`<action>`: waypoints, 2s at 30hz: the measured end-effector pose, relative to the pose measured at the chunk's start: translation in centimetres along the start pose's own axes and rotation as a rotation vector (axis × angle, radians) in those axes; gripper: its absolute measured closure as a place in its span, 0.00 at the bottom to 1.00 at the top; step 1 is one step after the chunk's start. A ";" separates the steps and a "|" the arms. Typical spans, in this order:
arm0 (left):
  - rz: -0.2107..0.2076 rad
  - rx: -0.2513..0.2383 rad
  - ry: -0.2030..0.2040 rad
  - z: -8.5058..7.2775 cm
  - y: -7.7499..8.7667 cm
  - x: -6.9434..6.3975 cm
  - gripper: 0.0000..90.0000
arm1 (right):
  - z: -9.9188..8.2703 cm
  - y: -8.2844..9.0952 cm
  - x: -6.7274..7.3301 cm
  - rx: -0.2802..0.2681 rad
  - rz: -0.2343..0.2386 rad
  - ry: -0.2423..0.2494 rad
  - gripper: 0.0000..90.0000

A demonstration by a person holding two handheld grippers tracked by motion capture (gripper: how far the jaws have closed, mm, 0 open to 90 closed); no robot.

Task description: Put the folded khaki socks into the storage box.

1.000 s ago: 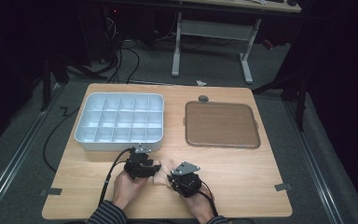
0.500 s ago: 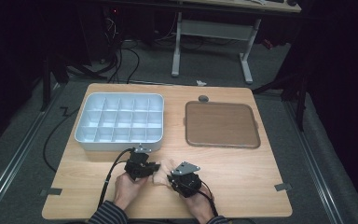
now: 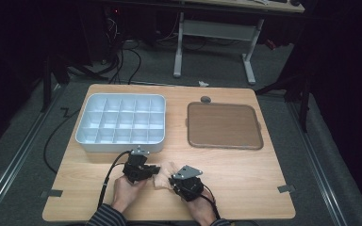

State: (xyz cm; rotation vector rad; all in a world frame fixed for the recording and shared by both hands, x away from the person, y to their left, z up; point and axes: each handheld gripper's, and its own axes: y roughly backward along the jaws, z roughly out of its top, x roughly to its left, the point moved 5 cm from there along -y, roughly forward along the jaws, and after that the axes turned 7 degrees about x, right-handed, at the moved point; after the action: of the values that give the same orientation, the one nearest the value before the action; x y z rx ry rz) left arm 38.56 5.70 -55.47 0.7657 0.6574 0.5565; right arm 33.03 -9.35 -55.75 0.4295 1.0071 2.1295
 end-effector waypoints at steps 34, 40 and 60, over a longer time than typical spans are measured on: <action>-0.080 -0.054 -0.043 0.3 1.8 -1.2 0.94 | 2.2 -1.3 -1.1 0.037 -0.013 -0.041 0.98; -0.102 -0.086 -0.046 0.5 2.3 -1.2 0.94 | 2.6 -1.7 -0.7 0.042 -0.003 -0.030 0.98; -0.078 -0.093 -0.037 0.5 2.6 -0.7 0.94 | 3.7 -2.0 0.1 0.037 0.037 -0.039 0.91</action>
State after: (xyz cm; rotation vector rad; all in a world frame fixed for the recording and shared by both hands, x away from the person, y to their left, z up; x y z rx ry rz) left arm 37.85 6.54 -53.00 0.6586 0.6201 0.4968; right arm 36.03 -6.46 -54.93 0.5096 1.0254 2.1292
